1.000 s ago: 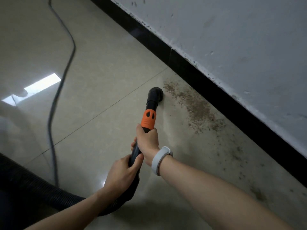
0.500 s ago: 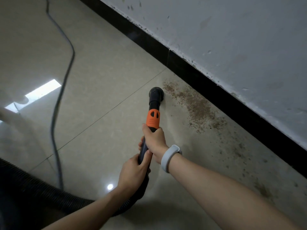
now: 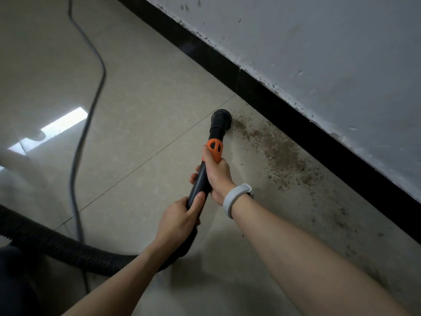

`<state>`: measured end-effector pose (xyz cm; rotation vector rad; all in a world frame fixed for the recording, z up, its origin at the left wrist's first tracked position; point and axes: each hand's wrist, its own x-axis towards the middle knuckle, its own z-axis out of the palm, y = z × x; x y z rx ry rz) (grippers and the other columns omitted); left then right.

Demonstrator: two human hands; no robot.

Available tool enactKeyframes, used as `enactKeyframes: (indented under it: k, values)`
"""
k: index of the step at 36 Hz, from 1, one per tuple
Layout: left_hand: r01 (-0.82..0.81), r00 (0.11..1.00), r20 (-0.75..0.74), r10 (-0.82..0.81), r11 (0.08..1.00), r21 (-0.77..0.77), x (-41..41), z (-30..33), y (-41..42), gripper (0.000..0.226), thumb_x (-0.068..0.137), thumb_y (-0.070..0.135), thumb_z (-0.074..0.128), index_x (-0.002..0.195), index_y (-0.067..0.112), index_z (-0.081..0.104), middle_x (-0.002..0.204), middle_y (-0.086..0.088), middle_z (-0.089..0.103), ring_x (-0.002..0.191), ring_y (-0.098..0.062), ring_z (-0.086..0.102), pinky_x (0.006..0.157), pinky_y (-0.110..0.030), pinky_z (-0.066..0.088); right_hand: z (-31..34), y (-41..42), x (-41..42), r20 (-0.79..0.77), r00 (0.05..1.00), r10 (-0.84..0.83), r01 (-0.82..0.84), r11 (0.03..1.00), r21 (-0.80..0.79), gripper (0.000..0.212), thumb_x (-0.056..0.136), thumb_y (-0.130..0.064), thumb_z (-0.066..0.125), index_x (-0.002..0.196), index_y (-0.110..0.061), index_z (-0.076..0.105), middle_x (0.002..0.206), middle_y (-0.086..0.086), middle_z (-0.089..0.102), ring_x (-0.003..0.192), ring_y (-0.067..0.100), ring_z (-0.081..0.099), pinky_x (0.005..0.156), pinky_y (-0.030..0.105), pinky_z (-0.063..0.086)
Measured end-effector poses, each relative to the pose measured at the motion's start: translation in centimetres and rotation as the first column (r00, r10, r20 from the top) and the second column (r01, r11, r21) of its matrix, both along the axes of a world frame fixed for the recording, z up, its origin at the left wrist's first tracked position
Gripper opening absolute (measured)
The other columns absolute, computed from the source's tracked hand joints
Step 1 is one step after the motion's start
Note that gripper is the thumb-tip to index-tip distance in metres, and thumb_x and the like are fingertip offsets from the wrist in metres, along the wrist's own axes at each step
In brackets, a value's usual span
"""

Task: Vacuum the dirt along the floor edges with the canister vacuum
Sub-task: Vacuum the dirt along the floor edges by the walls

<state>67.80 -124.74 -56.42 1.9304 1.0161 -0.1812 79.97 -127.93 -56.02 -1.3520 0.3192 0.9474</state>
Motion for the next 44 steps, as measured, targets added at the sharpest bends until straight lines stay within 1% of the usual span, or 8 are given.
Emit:
enactKeyframes:
  k: [5,10,15,20,31,35,40,44]
  values:
    - [0.007,1.0,0.001,-0.007,1.0,-0.004,0.1,-0.3,0.7,0.05,0.095,0.053,0.041,0.072,0.013,0.06,0.058,0.0,0.066,0.053,-0.017,0.064,0.062,-0.036,0.052,-0.5,1.3,1.8,-0.022,1.0,-0.023,0.023,1.0,-0.005,0.028,0.093,-0.033,0.06,0.095,-0.008,0.046,0.065,0.006,0.051,0.039,0.017,0.053,0.057,0.035,0.052]
    - [0.016,1.0,0.002,-0.016,1.0,-0.009,0.2,-0.4,0.9,0.049,0.094,0.054,0.039,0.074,0.015,0.06,0.058,0.001,0.065,0.047,-0.009,0.06,0.053,-0.025,0.048,-0.3,2.1,3.3,-0.037,0.999,-0.032,0.032,0.999,-0.021,0.029,0.094,-0.028,0.059,0.077,-0.009,0.044,0.059,0.006,0.045,0.041,0.019,0.047,0.054,0.033,0.049]
    - [0.03,1.0,0.0,-0.03,1.0,-0.005,0.7,-0.4,1.1,0.049,0.092,0.057,0.039,0.072,0.016,0.058,0.059,0.001,0.065,0.056,-0.019,0.065,0.063,-0.037,0.053,0.0,2.5,4.7,-0.035,0.998,-0.045,0.043,0.997,-0.063,0.032,0.095,-0.025,0.056,0.071,-0.01,0.042,0.059,0.008,0.042,0.046,0.02,0.042,0.047,0.028,0.046]
    - [0.054,0.998,-0.021,-0.053,0.998,0.026,0.6,-0.5,1.1,0.047,0.093,0.056,0.039,0.074,0.017,0.059,0.06,0.001,0.066,0.056,-0.019,0.065,0.064,-0.037,0.053,-0.3,2.5,4.0,-0.002,0.999,-0.045,0.044,0.994,-0.098,0.026,0.096,-0.028,0.054,0.08,-0.011,0.043,0.058,0.005,0.043,0.044,0.018,0.045,0.045,0.025,0.046]
    - [0.332,0.928,-0.203,-0.313,0.941,0.068,-3.2,-1.2,1.0,0.042,0.092,0.056,0.043,0.07,0.023,0.056,0.058,0.006,0.064,0.056,-0.011,0.06,0.061,-0.03,0.047,-1.0,-1.9,-1.6,0.039,0.984,-0.176,0.18,0.976,-0.122,0.026,0.098,-0.036,0.051,0.092,-0.01,0.047,0.059,0.005,0.05,0.039,0.016,0.052,0.052,0.029,0.05]
    - [0.378,0.909,-0.199,-0.366,0.926,0.021,-4.0,-1.0,0.6,0.041,0.092,0.056,0.043,0.068,0.024,0.053,0.058,0.003,0.064,0.051,-0.009,0.058,0.059,-0.028,0.047,-1.0,-3.3,-2.8,0.048,0.981,-0.19,0.195,0.968,-0.159,0.028,0.098,-0.039,0.049,0.096,-0.01,0.048,0.058,0.003,0.052,0.041,0.016,0.054,0.053,0.029,0.051]
    - [0.417,0.883,-0.192,-0.429,0.903,-0.104,-4.9,0.0,0.3,0.048,0.094,0.057,0.04,0.067,0.02,0.055,0.057,0.001,0.065,0.051,-0.012,0.06,0.062,-0.029,0.05,-0.9,-4.7,-4.1,0.039,0.976,-0.215,0.218,0.954,-0.205,0.033,0.099,-0.042,0.046,0.103,-0.009,0.048,0.061,0.004,0.051,0.043,0.015,0.055,0.043,0.021,0.046]
    - [0.418,0.875,-0.177,-0.451,0.887,-0.194,-4.7,0.9,0.3,0.051,0.095,0.056,0.038,0.069,0.017,0.057,0.057,-0.001,0.066,0.05,-0.015,0.06,0.06,-0.026,0.049,-0.7,-5.2,-4.3,0.032,0.97,-0.24,0.241,0.942,-0.232,0.036,0.099,-0.044,0.044,0.108,-0.009,0.048,0.059,0.003,0.051,0.041,0.014,0.056,0.048,0.025,0.048]
